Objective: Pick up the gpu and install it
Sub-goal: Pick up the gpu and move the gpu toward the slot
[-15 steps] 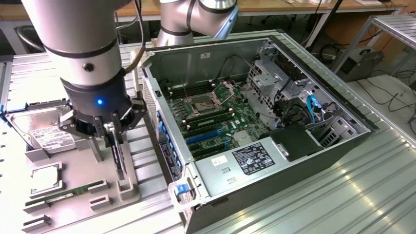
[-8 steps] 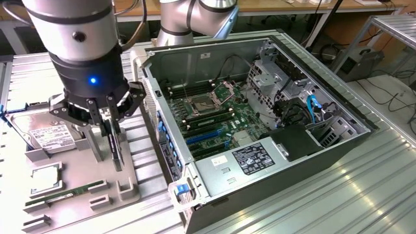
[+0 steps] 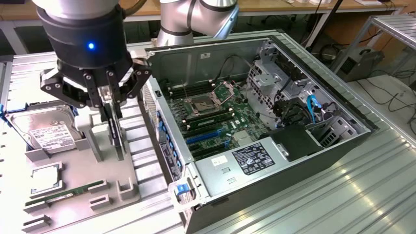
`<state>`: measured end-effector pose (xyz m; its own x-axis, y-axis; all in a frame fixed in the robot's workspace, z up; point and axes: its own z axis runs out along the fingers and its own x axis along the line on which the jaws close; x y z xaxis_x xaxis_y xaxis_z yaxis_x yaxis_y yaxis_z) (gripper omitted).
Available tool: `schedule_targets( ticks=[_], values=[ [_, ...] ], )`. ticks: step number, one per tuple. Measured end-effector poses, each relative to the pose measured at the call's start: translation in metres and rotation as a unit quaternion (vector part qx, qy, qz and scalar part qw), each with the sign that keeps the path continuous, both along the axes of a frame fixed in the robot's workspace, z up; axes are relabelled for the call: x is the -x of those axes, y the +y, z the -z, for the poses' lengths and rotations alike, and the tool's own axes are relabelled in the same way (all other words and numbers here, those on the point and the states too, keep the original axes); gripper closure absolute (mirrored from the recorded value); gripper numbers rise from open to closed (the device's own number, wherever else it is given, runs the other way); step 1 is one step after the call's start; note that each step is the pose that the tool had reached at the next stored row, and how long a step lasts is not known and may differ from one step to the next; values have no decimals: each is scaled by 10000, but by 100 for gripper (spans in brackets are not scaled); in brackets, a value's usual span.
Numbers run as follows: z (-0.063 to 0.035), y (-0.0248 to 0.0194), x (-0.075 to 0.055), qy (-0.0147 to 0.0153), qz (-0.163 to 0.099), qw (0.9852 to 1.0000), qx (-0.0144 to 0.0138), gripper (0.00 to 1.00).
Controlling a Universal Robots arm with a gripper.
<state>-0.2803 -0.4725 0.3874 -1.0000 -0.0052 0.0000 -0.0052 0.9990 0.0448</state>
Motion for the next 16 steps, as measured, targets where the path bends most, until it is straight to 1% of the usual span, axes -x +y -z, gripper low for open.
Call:
schedule_targets(
  ticks=[4, 5, 7, 9, 10, 11, 12, 14, 16],
  values=[
    [-183, -52, -75, 7, -3, 10000, -2, 74],
    [-264, -74, -115, 13, -3, 10000, -2, 74],
    [-363, -96, -178, 26, -4, 10000, -3, 74],
    [-492, -119, -296, 55, -4, 10000, -4, 74],
    [-525, -125, -350, 73, -3, 10000, -4, 74],
    [-548, -130, -417, 91, -4, 10000, -6, 74],
    [-557, -132, -455, 102, -4, 9999, -6, 74],
    [-586, -139, -607, 142, -4, 9999, -5, 74],
    [-615, -146, -752, 176, -4, 9998, -5, 74]
  ],
)
